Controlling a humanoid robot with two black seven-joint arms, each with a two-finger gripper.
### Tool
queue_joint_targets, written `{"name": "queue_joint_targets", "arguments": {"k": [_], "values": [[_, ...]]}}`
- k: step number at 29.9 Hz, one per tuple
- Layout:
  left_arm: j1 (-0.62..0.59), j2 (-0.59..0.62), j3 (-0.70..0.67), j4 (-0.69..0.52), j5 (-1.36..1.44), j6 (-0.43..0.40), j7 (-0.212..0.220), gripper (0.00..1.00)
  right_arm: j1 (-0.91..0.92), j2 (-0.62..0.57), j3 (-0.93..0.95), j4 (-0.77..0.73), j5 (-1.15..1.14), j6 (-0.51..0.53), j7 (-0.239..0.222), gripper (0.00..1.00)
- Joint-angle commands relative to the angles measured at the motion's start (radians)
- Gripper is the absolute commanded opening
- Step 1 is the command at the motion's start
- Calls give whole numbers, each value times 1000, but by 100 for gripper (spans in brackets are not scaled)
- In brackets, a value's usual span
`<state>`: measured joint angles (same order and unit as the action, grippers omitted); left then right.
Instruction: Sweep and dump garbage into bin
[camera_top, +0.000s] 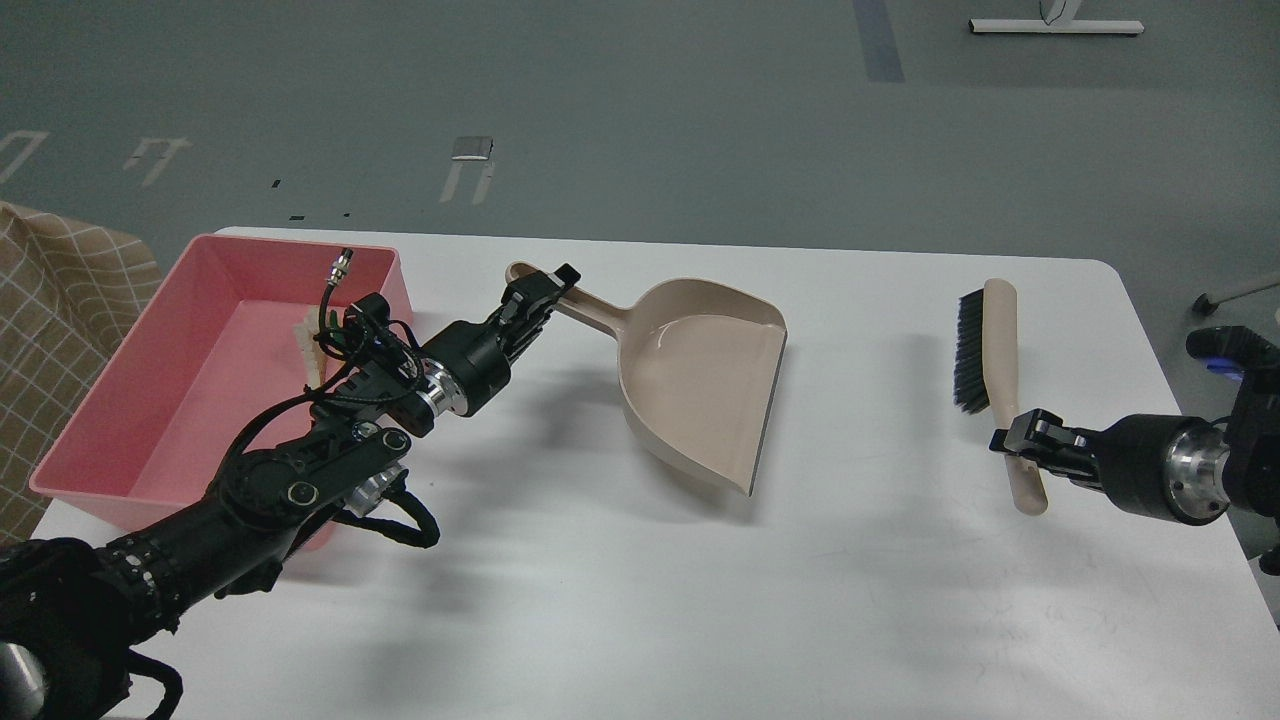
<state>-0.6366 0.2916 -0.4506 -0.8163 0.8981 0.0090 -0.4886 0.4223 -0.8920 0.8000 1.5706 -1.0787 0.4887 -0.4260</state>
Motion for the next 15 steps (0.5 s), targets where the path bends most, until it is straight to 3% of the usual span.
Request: {"name": "queue_joint_targets", "arguments": {"k": [1,15], "values": [[2,0,0,14,-2,0,0,0,7,-1,-16,-1,-6,0,-4,0],[17,-34,1,43,-4,26,0,0,69,-2,-102,-4,-18,0,-5,0]]}}
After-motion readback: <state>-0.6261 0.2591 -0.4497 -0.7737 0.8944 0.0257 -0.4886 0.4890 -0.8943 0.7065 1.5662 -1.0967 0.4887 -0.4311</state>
